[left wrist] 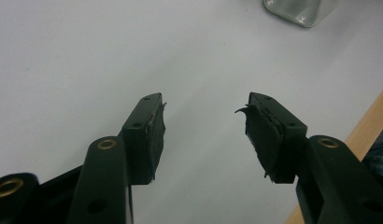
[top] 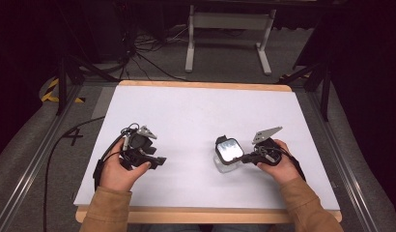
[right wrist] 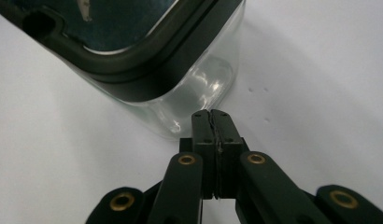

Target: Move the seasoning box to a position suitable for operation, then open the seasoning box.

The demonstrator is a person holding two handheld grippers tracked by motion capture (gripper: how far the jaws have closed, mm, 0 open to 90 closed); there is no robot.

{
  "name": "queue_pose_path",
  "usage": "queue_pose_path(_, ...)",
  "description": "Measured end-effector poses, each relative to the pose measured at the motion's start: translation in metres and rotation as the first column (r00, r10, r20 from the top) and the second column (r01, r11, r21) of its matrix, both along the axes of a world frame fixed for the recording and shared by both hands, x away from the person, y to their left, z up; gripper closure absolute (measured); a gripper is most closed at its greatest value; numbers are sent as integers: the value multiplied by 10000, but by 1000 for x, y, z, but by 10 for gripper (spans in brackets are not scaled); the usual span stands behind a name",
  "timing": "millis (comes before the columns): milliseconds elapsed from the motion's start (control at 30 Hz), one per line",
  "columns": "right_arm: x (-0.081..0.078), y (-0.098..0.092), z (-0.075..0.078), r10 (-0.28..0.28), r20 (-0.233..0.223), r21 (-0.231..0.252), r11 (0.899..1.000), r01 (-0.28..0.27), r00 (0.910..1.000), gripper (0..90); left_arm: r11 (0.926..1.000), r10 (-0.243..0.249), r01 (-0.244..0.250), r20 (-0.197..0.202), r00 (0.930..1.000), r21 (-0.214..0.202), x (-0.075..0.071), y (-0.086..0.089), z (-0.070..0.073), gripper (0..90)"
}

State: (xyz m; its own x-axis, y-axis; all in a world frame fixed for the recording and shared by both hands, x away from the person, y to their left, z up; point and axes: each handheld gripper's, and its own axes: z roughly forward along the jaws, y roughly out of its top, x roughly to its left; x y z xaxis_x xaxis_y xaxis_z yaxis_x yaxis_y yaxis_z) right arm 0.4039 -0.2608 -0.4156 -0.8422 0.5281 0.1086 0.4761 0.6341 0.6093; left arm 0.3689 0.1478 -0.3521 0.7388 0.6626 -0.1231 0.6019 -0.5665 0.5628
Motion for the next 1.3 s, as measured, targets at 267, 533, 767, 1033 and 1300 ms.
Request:
queue_pose_path(267,-10,6,-7,237,-133,-308,9992,-241,9996,900,9996,-258,258,49,9997,-82,7,-12,-1,476)
queue_pose_path(533,-17,13,-9,509,-125,-470,9976,-515,9986,900,9990,-452,452,90,9989,-64,11,-17,-1,481)
queue_pose_path(767,-21,19,-10,735,-128,-581,9956,-741,9972,900,9981,-612,612,-44,9981,-97,13,-20,-2,491)
queue_pose_path(1033,-24,9,0,437,118,-361,9984,-432,9990,900,9952,-855,857,56,9963,-470,16,-25,1,508)
queue_pose_path(1300,-30,-16,16,-142,445,142,9998,135,9989,900,9704,-1885,1922,386,9813,-1465,22,-50,20,627)
